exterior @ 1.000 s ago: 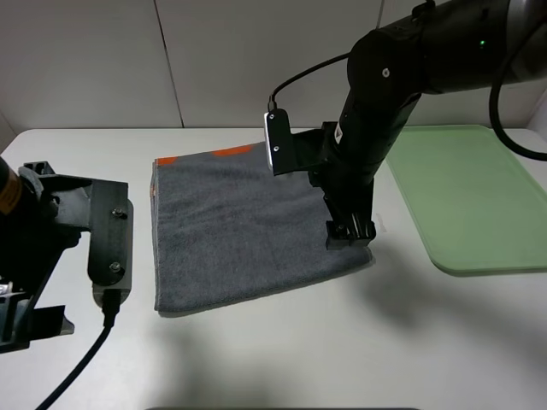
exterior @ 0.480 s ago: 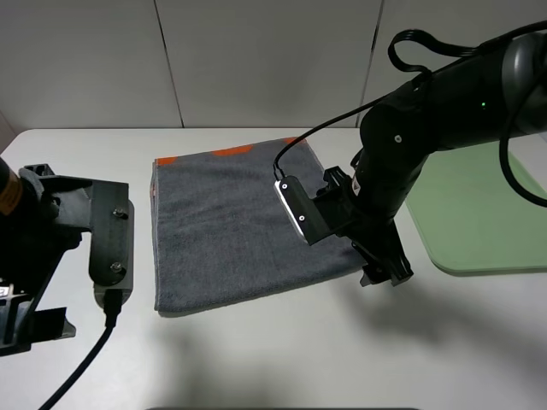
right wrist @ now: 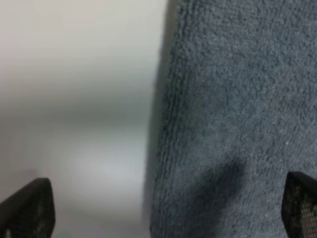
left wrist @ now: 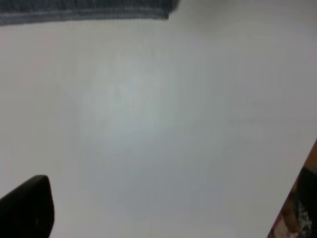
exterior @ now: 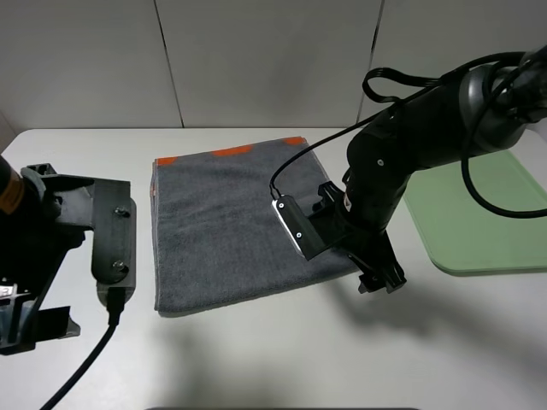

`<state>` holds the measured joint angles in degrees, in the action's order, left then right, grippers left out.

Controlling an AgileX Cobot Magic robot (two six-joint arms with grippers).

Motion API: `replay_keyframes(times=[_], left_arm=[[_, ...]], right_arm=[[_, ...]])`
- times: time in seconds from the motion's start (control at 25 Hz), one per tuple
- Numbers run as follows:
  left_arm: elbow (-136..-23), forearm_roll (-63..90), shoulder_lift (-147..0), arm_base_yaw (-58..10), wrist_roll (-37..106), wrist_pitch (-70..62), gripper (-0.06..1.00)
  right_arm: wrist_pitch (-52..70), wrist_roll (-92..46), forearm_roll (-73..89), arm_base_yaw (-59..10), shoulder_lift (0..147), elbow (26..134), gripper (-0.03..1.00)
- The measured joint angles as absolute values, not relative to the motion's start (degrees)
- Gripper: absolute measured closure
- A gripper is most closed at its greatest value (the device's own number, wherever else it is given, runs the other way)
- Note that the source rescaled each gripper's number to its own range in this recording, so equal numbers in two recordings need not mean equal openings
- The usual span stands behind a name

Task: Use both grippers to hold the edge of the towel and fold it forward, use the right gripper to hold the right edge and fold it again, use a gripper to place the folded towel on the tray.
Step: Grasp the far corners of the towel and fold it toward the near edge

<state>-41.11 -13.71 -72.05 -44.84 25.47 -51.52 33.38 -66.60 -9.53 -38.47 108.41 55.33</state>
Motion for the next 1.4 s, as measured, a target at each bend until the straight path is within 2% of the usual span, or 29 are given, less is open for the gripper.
replay_keyframes(times=[0.2, 0.76, 1.4], left_arm=[[-41.0, -11.6, -73.5, -44.8, 25.5, -44.8, 0.0], [-40.8, -11.6, -94.0, -44.8, 23.9, -28.1, 0.03], [-41.0, -11.6, -103.8, -44.8, 23.7, -18.0, 0.05]], right_arm=[[33.1, -66.6, -9.9, -36.5, 108.9, 55.3, -0.03], [31.6, -66.7, -9.9, -35.2, 109.2, 55.3, -0.03], [31.0, -68.1, -9.7, -35.2, 113.2, 55.5, -0.03]])
